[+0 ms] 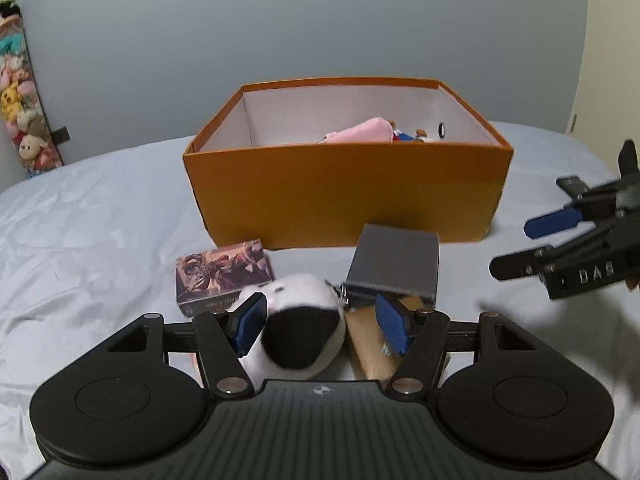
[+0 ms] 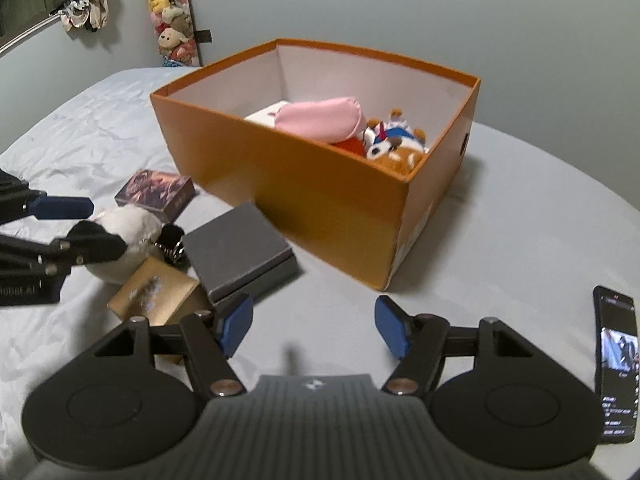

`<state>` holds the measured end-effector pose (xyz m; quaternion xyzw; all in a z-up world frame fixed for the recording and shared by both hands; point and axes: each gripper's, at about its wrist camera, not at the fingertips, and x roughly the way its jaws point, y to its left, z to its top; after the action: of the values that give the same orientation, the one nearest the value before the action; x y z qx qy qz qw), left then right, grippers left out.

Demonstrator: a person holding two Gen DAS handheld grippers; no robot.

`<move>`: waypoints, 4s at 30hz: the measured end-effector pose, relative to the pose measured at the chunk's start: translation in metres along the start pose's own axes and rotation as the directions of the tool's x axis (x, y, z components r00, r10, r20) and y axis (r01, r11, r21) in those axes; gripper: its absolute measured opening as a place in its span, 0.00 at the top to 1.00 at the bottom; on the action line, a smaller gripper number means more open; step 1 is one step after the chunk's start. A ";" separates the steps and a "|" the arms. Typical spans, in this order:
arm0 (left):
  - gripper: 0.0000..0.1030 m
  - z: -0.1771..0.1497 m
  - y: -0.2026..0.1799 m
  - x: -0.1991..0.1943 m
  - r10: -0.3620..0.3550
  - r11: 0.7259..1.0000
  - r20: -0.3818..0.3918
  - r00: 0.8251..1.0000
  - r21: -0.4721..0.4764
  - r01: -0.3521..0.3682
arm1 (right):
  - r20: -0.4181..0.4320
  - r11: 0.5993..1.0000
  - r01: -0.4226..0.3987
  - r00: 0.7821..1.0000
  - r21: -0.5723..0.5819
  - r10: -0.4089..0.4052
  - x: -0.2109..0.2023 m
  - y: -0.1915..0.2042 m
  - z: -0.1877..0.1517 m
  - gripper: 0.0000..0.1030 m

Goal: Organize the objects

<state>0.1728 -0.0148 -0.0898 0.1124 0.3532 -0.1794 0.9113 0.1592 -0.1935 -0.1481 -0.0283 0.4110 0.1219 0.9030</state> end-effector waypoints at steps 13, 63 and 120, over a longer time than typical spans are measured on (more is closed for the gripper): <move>0.28 -0.030 0.011 0.002 0.022 0.969 -0.021 1.000 0.246 -0.016 | -0.026 1.000 -0.019 0.999 -0.013 0.019 0.010 0.007 -0.006 0.33; 0.20 -0.051 0.020 -0.010 -0.027 1.000 -0.110 0.994 0.004 0.028 | -0.008 0.989 -0.149 0.989 0.017 0.149 0.050 0.024 0.022 0.28; 0.21 -0.029 0.033 -0.044 0.003 0.996 0.009 1.000 -0.091 -0.002 | -0.023 0.988 -0.146 0.989 -0.054 0.145 -0.004 0.017 0.016 0.16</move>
<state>0.1388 0.0358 -0.0785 0.0705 0.3567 -0.1626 0.9172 0.1642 -0.1757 -0.1343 -0.0245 0.4172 0.1985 0.8865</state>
